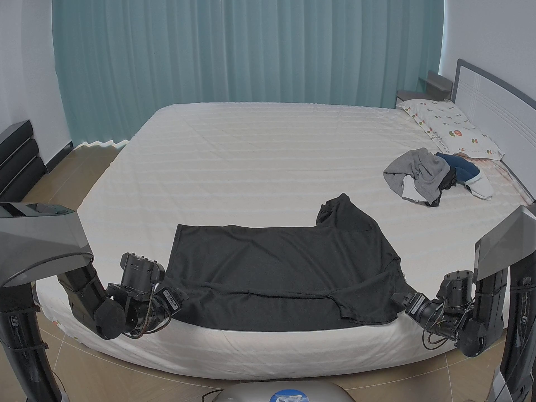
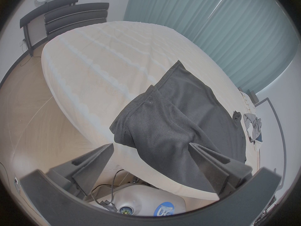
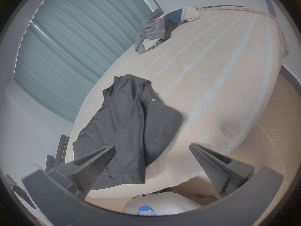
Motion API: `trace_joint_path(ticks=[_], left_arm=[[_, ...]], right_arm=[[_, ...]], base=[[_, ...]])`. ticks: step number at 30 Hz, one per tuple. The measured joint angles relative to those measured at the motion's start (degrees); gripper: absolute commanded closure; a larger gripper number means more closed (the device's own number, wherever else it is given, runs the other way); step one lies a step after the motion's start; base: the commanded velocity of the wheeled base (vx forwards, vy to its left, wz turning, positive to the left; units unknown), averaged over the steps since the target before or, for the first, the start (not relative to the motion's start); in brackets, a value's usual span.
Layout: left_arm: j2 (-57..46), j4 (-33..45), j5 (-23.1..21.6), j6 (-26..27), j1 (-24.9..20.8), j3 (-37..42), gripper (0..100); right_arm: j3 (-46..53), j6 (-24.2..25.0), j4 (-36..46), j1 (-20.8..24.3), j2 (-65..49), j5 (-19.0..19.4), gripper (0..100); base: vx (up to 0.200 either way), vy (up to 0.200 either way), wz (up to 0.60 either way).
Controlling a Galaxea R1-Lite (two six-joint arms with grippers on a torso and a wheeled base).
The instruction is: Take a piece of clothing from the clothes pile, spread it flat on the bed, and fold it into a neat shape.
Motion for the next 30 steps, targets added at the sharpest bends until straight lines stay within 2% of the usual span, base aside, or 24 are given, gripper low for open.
trace_joint_path(ticks=[2, 5, 9, 14, 25, 28, 30], left_arm=[[-0.2, 0.0, 0.0, 0.0, 0.0, 0.0, 0], [-0.4, -0.1, 0.0, 0.0, 0.1, 0.0, 0], [-0.7, -0.2, -0.7, -0.1, 0.4, 0.0, 0], [-1.2, 0.0, -3.7, -0.3, 1.3, -0.1, 0], [-1.5, -0.3, -4.8, -0.4, 2.3, -0.1, 0], [-1.4, -0.3, -4.8, -0.4, 2.4, -0.1, 0], [-1.4, -0.3, -4.8, -0.4, 2.4, -0.1, 0]], right_arm=[[0.0, 0.5, 0.0, -1.3, -0.2, 0.7, 0], [-0.2, 1.9, 0.0, -3.2, -0.9, 3.9, 0], [-0.2, 3.5, 0.0, -6.4, -2.2, 10.5, 0], [-0.5, 4.1, 0.0, -10.9, -3.3, 18.1, 0], [-7.0, 3.2, 0.0, -13.6, 0.2, 19.8, 0], [-9.1, 2.1, 0.0, -13.7, 1.3, 21.2, 0], [-10.0, 1.9, 0.0, -13.7, 1.9, 23.5, 0]], base=[[0.000, 0.000, 0.00], [0.000, 0.000, 0.00], [0.000, 0.000, 0.00], [0.000, 0.000, 0.00], [0.000, 0.000, 0.00], [0.000, 0.000, 0.00], [0.000, 0.000, 0.00]])
